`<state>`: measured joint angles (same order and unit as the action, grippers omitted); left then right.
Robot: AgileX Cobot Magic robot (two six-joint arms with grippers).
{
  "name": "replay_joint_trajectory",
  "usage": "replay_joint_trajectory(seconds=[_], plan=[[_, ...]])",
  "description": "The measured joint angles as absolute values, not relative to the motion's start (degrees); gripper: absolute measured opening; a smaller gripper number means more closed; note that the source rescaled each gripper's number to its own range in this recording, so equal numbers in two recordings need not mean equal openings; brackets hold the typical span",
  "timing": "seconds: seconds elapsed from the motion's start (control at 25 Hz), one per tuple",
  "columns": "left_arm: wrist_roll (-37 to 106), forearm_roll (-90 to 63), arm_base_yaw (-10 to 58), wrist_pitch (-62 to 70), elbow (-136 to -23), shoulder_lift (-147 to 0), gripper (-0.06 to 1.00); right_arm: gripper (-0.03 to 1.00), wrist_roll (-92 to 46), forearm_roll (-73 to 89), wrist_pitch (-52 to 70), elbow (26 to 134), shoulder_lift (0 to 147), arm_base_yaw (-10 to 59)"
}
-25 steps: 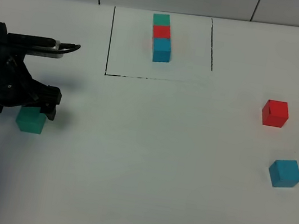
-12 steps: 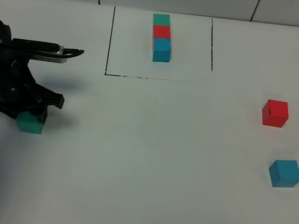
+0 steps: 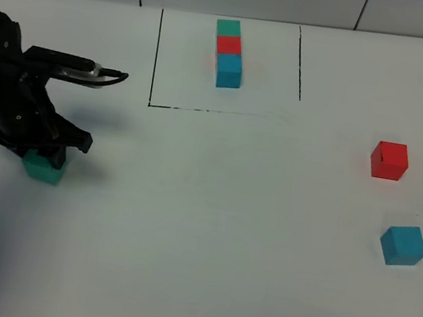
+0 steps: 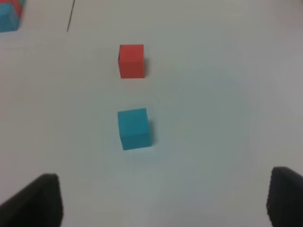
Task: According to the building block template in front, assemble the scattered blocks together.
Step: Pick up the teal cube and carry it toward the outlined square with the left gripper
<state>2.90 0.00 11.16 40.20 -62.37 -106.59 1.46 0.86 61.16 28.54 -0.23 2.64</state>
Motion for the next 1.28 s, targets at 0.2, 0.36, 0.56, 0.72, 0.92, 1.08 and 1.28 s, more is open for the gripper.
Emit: replay_joint_trajectory(seconds=[0.2,0.36,0.56,0.72,0.92,1.08,1.28], plan=[[17.11,0.37,18.28,44.82,-67.62,-106.59,0.01,0.92,1.46,0.86,61.16,28.54,-0.23,2.64],[24.78,0.37,24.52,46.28,-74.23,-106.7,0.01,0.92,1.46,0.86,61.16,28.54,-0.23,2.64],[31.9,0.37,30.76,51.77,-86.07,-110.08,0.01,0.92,1.46,0.86,61.16,28.54,-0.23,2.64],[35.06,0.37,33.6,56.38,-95.38,-115.7,0.01,0.92,1.46,0.86,61.16,28.54,-0.23,2.64],[38.02,0.42,35.6,59.78,-106.03,-123.49,0.01,0.92,1.46,0.92,61.16,28.54,-0.23,2.64],[40.51,0.0,36.28,60.24,-112.41,-129.05,0.01,0.92,1.46,0.92,61.16,28.54,-0.23,2.64],[44.61,-1.17,36.92,59.97,-116.29,-134.71,0.01,0.92,1.46,0.92,61.16,28.54,-0.23,2.64]])
